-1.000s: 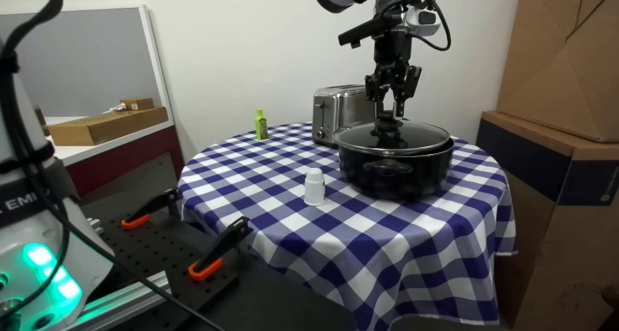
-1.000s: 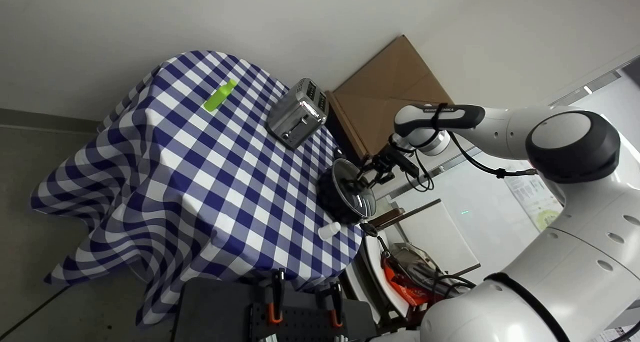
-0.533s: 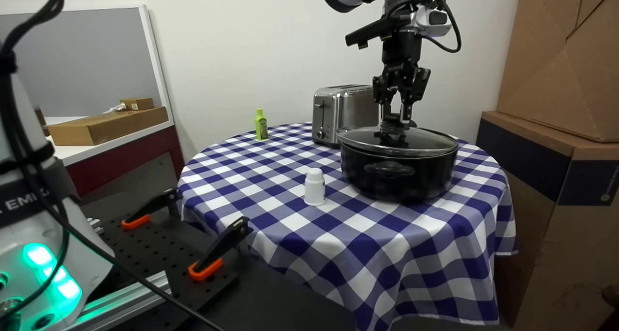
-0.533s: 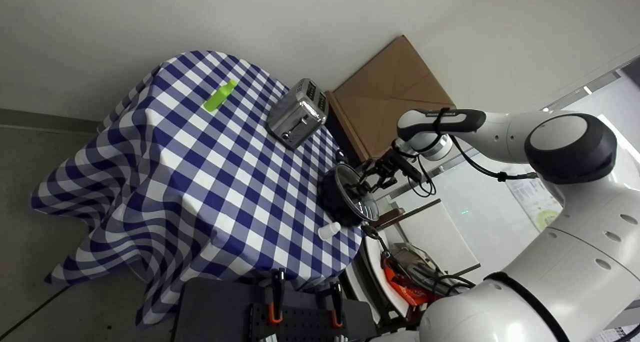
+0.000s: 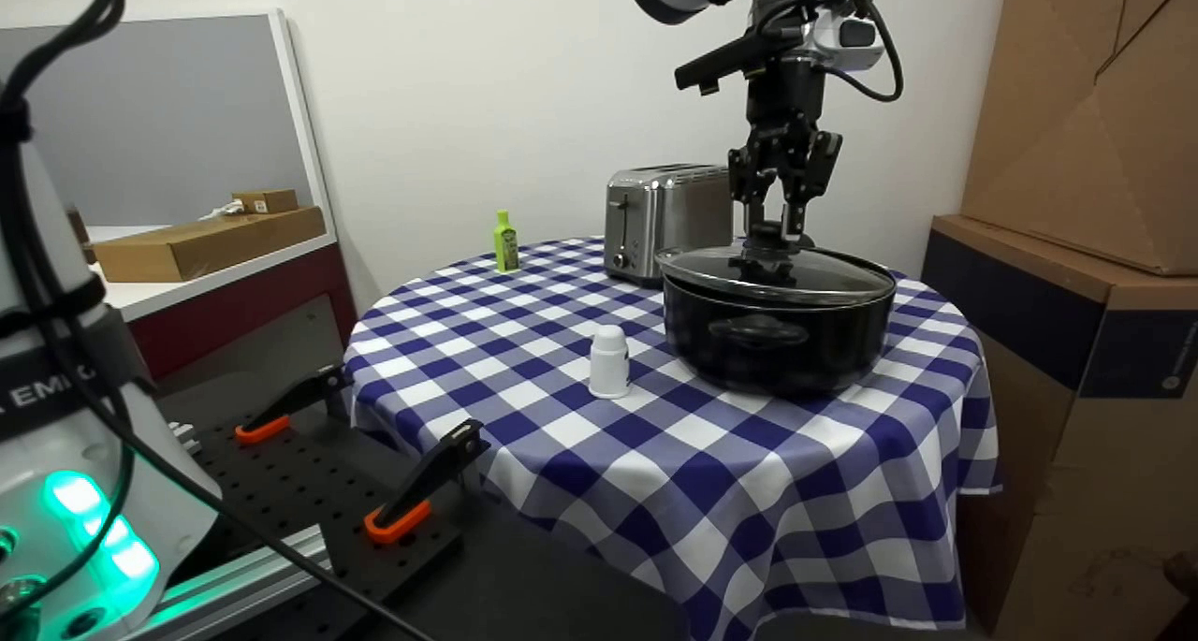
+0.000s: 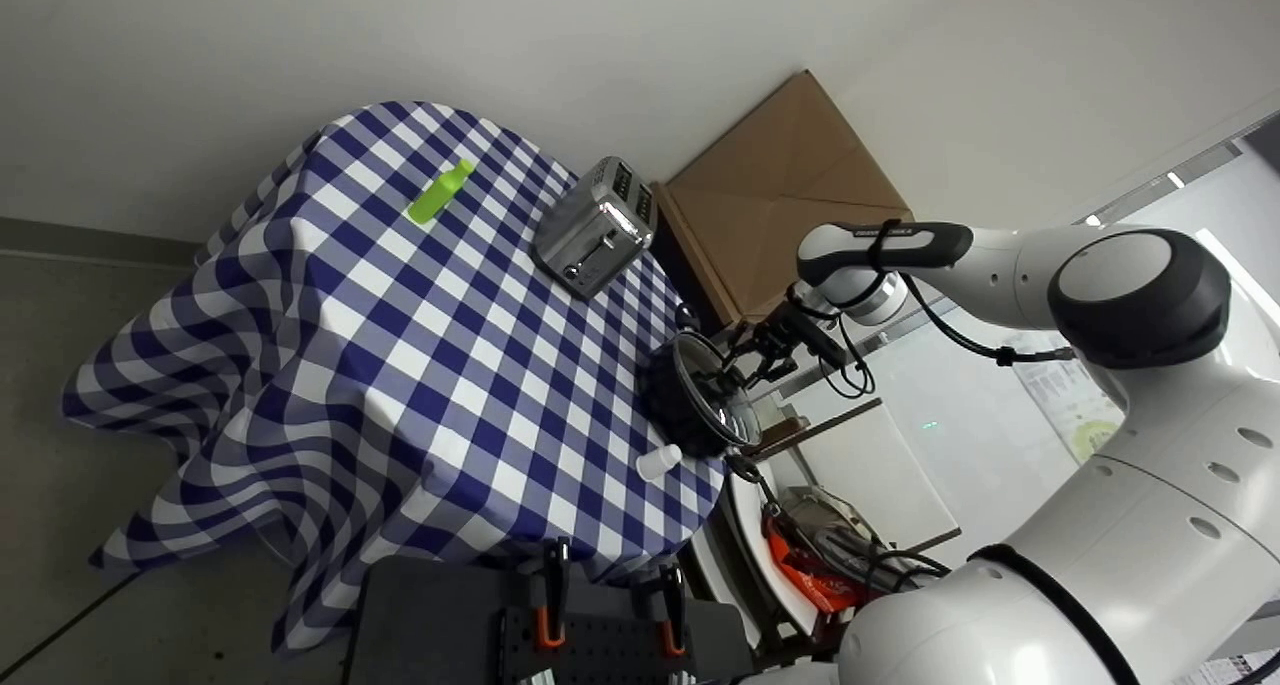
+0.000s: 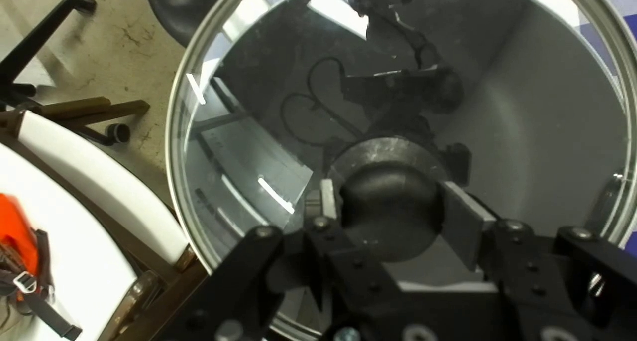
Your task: Put the glass lid on the black pot
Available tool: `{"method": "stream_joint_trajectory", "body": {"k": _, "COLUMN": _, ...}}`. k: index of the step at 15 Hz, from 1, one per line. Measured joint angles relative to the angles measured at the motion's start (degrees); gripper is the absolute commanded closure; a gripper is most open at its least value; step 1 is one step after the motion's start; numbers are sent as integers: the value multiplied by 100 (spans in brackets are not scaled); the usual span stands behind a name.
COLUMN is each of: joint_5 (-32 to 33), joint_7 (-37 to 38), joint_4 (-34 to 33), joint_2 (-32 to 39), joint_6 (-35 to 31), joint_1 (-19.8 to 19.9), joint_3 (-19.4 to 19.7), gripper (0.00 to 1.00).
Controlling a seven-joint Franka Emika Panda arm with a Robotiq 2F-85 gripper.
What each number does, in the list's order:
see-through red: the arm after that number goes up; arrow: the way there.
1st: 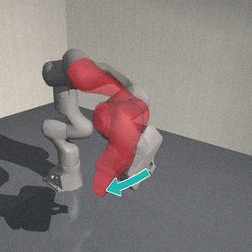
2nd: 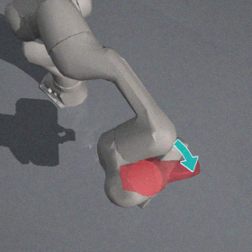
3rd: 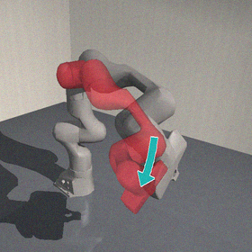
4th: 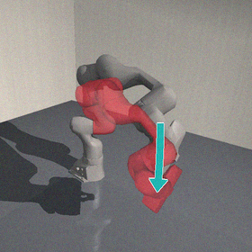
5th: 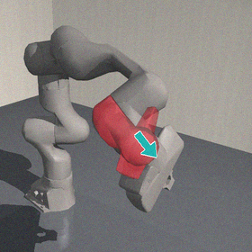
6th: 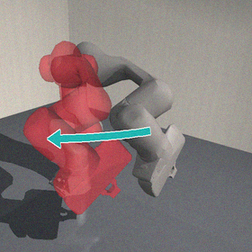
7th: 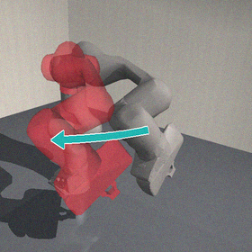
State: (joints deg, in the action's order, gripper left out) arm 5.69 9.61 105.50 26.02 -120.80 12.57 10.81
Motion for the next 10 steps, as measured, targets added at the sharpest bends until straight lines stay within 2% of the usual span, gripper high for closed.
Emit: {"method": "stream_joint_trajectory", "body": {"k": 10, "joint_5": 30, "joint_7": 172, "joint_4": 13, "joint_2": 0, "joint_6": -326, "joint_1": -58, "joint_3": 74, "gripper": 74}}
